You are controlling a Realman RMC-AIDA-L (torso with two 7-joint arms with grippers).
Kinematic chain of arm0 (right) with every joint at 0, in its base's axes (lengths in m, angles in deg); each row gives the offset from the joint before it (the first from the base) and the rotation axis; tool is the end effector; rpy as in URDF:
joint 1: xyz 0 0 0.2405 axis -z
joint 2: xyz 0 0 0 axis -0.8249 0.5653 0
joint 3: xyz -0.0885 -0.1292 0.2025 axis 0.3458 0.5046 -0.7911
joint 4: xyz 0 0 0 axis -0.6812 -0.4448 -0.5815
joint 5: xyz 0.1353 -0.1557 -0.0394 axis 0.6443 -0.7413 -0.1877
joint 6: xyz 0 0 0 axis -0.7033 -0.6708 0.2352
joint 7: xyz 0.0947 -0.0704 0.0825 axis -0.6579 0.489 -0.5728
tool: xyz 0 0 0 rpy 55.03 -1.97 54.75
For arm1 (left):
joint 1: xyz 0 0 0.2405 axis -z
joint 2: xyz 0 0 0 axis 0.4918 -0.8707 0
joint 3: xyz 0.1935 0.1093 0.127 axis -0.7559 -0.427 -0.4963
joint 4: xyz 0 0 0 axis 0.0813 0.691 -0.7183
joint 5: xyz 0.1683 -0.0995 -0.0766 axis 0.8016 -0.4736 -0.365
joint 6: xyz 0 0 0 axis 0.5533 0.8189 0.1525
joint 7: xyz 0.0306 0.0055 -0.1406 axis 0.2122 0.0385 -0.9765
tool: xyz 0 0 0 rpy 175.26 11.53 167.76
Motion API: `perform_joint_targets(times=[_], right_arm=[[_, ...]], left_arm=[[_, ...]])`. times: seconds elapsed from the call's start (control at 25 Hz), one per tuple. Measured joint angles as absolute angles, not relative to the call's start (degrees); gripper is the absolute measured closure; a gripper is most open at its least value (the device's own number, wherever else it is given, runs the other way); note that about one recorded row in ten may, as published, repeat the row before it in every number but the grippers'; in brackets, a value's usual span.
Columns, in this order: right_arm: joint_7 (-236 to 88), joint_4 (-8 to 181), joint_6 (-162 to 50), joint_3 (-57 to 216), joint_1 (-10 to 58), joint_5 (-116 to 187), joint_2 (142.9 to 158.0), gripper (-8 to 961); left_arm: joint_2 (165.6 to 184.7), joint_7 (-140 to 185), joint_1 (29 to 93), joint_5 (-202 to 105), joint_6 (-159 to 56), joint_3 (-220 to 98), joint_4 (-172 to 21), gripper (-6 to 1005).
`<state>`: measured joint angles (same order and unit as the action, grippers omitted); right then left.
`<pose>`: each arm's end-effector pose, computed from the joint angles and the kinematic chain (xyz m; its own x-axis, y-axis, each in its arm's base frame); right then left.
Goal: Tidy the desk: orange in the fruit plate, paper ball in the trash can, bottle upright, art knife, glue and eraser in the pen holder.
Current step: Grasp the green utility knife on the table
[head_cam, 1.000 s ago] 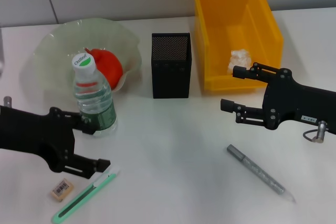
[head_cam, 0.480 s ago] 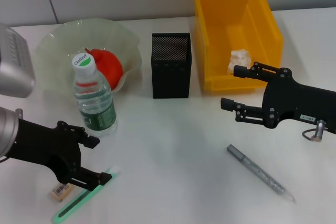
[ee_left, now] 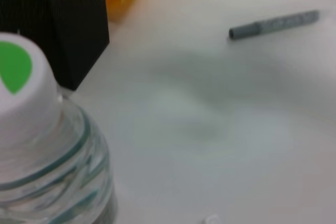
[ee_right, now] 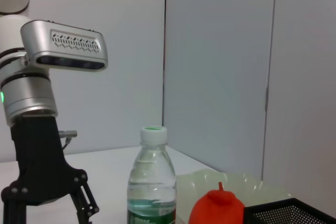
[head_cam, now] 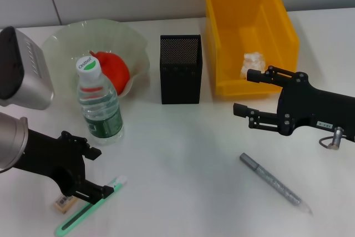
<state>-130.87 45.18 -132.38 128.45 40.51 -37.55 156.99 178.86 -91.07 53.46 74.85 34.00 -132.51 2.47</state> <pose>0.2754 0.2944 0.0127 0.8046 -0.0173 -0.5936 -0.3141 -0.8607 -0.4007 -0.2082 0.3100 0.0021 0.9338 0.2979 -0.1982 0.2720 -0.9509 -0.1478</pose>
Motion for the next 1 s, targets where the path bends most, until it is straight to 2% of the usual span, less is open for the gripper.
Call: perform_joint_targets(times=[1.0], right_arm=[[-130.9, 46.3, -131.1, 128.0, 39.7, -37.5, 156.88, 186]], left_arm=[[178.97, -103.1, 55.7, 83.5, 35.0, -146.4, 10.2, 139]])
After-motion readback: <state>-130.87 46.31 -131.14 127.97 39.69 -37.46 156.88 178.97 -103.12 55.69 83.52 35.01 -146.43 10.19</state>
